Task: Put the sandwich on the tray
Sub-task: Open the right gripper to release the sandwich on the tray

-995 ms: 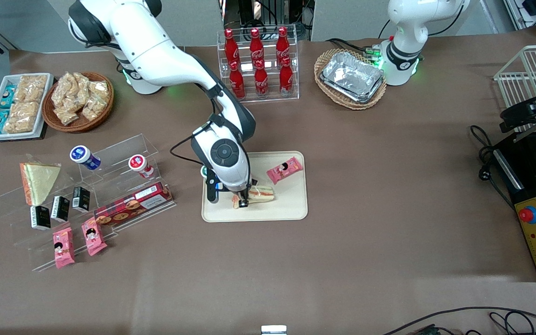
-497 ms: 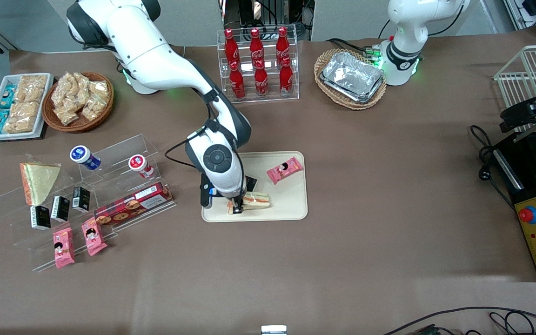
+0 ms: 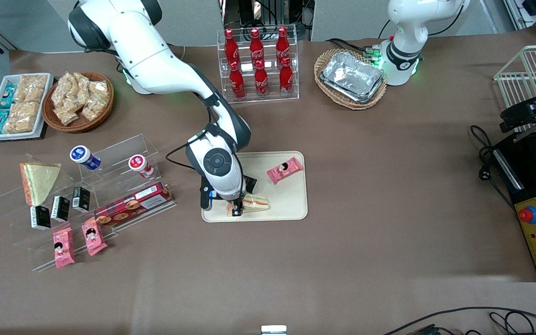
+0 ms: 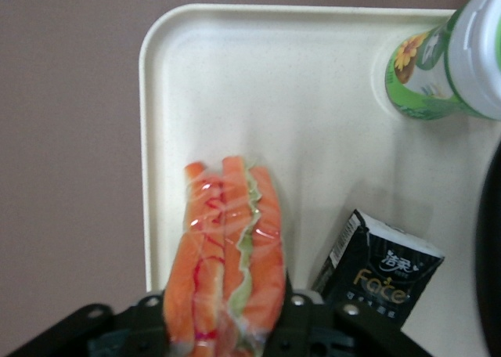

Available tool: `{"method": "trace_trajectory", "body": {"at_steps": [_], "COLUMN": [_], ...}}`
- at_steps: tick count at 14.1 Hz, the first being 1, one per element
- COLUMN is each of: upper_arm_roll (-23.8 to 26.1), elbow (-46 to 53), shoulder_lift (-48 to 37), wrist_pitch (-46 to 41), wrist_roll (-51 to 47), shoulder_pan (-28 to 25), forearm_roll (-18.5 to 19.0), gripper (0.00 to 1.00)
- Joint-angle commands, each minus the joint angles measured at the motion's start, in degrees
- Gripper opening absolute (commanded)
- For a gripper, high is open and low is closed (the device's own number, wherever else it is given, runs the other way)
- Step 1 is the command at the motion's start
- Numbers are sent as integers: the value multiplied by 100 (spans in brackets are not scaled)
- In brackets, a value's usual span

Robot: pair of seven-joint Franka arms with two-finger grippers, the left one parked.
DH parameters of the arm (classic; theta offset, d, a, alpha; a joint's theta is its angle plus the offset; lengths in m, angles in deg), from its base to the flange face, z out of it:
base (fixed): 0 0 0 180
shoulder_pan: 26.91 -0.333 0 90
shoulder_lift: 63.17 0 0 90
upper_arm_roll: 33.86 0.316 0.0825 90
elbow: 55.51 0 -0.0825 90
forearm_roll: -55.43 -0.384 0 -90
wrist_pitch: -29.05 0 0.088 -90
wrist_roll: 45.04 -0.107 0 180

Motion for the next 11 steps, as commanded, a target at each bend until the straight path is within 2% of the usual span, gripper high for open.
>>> {"method": "trace_trajectory", "body": {"at_steps": [1,6,11], "upper_arm_roll": [-107,-204,-161], "elbow": [163,225,216], "shoulder_lift": [104,-255,-897], "wrist_pitch": [32,-55,-775], "wrist_roll": [-48,-48,136], "shoulder_pan": [11,11,309], "forearm_roll": [124,71,36], "gripper": [100,100,100]}}
